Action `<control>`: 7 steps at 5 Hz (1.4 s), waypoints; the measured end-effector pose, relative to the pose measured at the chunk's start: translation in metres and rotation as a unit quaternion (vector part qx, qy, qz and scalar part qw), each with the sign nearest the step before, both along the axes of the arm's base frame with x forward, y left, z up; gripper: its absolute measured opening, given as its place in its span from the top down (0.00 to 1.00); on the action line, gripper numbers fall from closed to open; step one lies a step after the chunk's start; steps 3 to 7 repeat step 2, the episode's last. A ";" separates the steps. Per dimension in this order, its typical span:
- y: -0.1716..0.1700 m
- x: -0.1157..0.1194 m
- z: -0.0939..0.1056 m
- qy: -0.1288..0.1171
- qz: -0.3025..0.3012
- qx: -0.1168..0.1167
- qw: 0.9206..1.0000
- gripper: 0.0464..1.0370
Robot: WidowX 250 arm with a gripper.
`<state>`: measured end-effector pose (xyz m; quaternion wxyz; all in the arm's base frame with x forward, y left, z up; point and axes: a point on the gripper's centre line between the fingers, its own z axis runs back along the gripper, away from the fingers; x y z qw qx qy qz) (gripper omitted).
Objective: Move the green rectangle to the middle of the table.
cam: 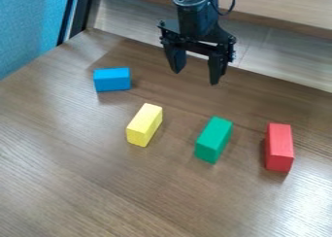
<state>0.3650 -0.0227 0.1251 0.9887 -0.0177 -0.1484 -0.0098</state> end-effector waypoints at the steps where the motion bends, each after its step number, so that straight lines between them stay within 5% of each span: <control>1: 0.007 0.003 0.004 -0.004 0.010 -0.005 1.000 0.04; 7: 0.012 0.003 0.004 -0.004 0.016 -0.008 1.000 0.04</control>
